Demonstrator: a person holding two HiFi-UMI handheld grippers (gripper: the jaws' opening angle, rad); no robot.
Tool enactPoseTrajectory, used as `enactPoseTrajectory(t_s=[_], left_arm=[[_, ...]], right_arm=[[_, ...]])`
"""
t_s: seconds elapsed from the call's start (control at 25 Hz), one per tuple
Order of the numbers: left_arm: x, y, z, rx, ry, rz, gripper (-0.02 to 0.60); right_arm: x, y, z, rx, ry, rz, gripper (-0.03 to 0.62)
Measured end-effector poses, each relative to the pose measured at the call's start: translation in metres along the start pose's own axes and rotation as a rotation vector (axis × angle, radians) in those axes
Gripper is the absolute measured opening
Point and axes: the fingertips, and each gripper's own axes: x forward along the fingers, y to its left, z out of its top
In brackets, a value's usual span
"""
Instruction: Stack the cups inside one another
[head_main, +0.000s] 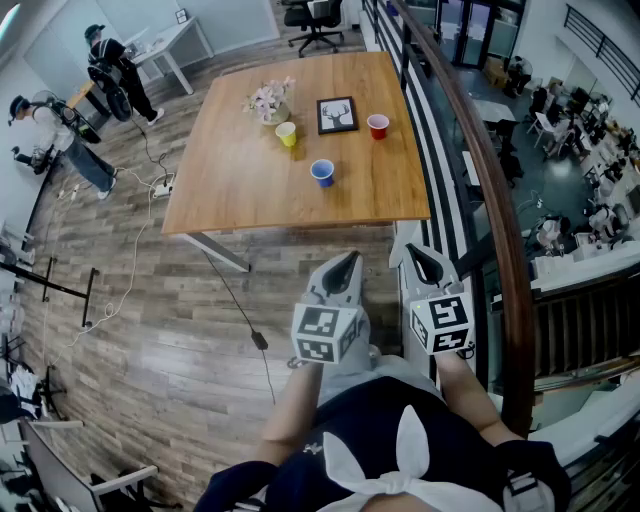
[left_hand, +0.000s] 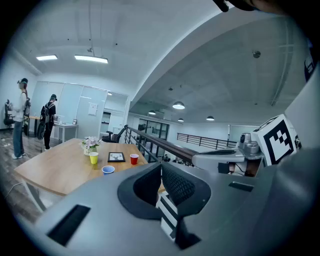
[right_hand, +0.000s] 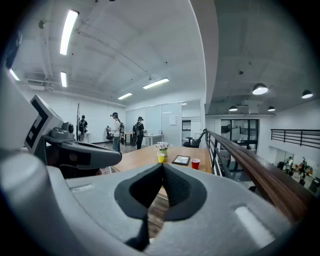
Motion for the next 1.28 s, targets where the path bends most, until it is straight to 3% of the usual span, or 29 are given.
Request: enactPoseTrajectory(t_s=[0.48,1.28], left_arm=[[0.061,0.029,0.008,-0.013,0.032,-0.016,0.025],[0.191,0.124,0.046,-0.063,0.079,-0.048,0.025]], right_arm=[[0.057,-0.04,0.007,0.003,-0.006,-0.008,-0.002],[0.204,-0.113,0.031,0.008,0.049,-0.027,0.0]])
